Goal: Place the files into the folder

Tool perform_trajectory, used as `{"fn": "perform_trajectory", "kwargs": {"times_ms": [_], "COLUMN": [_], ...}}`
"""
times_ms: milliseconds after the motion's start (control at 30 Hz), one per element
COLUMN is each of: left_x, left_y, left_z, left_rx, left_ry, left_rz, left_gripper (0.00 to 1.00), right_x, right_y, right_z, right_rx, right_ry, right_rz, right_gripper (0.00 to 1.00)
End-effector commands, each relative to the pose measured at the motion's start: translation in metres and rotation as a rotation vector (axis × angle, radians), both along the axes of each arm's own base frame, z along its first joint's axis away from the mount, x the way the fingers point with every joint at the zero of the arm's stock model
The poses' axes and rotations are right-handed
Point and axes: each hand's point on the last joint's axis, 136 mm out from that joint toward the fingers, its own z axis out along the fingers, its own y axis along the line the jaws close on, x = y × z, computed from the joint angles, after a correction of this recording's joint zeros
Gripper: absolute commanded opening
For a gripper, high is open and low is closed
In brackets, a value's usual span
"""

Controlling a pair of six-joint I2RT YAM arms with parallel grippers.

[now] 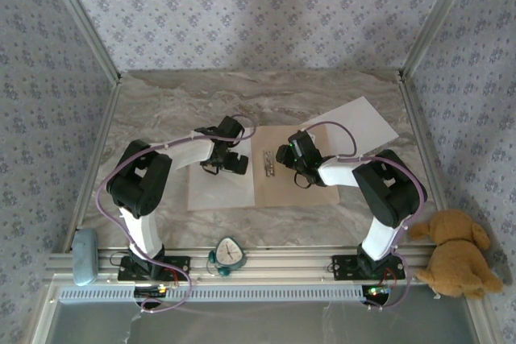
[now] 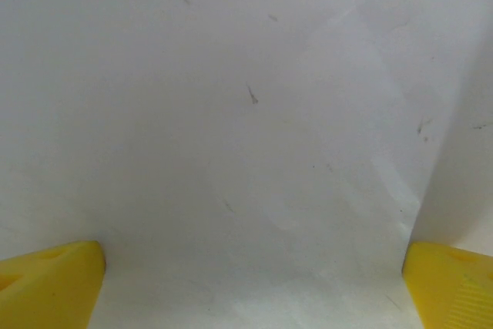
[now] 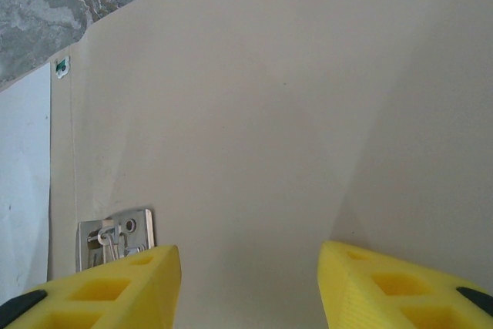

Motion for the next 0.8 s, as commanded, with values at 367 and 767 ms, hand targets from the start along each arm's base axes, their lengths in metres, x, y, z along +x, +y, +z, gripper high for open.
{"fn": "perform_trajectory", "kwargs": {"times_ms": [367,767], "left_x": [-0.015,-0.017], "left_y": [-0.008,0.005], "left_z": [-0.016,-0.019], "left_rx": [0.015,0.065], "left_ry": [0.046,0.053], "left_rz": [-0.120,-0.114], "left_gripper": [1.00,1.00], "right_x": [-0.023,-0.023], "right_y": [-0.016,-0.016], "right_z": [-0.039,-0.039], "right_rx": [-0.094,-0.095], "right_ry": [0.136,0.135], "right_rz": [-0.014,-0.014], "right_gripper": [0.53,0.52]}}
